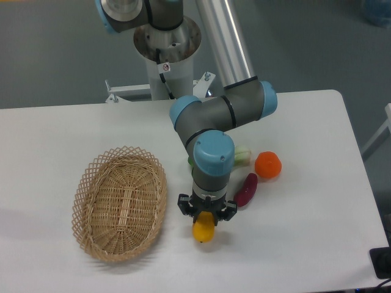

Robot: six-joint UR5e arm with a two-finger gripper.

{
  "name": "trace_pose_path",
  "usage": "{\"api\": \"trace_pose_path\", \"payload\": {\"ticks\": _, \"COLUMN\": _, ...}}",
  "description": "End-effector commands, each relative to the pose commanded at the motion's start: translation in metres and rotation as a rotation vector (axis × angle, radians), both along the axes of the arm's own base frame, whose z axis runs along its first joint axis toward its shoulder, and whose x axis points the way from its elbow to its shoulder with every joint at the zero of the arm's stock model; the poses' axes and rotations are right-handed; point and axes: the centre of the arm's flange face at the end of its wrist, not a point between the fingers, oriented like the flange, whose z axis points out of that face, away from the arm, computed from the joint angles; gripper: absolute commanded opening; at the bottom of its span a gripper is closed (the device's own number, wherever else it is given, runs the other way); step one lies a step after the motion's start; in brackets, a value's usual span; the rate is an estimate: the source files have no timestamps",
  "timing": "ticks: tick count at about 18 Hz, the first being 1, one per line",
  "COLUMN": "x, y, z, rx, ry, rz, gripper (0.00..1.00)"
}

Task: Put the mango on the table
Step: 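Lower the mango onto the table and open the gripper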

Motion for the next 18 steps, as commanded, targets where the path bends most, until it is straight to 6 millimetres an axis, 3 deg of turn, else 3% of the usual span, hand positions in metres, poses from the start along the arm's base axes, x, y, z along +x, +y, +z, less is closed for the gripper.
{"api": "trace_pose_path", "payload": {"ticks": 9, "x": 0.005, "y": -0.006, "z": -0.009, "rx": -0.032, "ry": 0.006, "rz": -0.029, "gripper": 0.47}}
{"api": "trace_pose_path", "payload": {"ticks": 12, "x": 0.004, "y": -0.005, "z": -0.007, "rx": -0.029, "ry": 0.010, "rz": -0.029, "gripper": 0.62}}
{"api": "trace_pose_path", "payload": {"ticks": 14, "x": 0.002, "y": -0.003, "z": -0.004, "rx": -0.014, "ry": 0.027, "rz": -0.027, "gripper": 0.86}}
{"api": "trace_pose_path", "payload": {"ticks": 16, "x": 0.001, "y": -0.002, "z": -0.004, "rx": 0.012, "ry": 0.057, "rz": -0.027, "gripper": 0.98}}
{"api": "trace_pose_path", "payload": {"ticks": 18, "x": -0.001, "y": 0.000, "z": 0.002, "rx": 0.025, "ry": 0.071, "rz": -0.028, "gripper": 1.00}}
